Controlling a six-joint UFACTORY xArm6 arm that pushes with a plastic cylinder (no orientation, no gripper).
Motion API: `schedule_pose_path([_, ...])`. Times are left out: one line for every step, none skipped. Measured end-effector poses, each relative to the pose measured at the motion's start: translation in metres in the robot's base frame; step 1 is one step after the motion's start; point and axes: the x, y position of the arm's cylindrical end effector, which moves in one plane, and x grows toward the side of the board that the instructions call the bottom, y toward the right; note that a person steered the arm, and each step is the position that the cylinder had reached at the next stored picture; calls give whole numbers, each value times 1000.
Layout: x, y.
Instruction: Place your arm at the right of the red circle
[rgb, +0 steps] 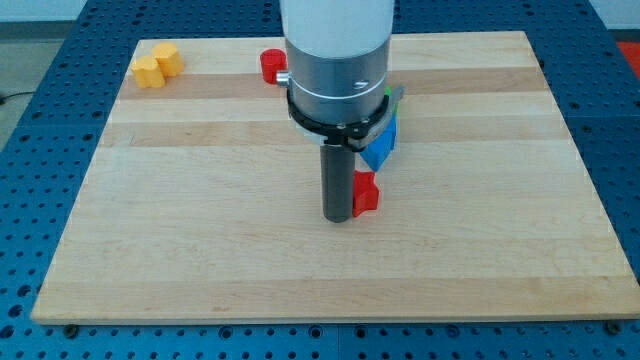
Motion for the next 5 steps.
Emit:
schedule_pose_path([-12,30])
schedule_pose_path([-6,35])
schedule_pose_path([22,-15])
schedule_pose_path([-15,-74])
schedule_pose_path([-91,-60])
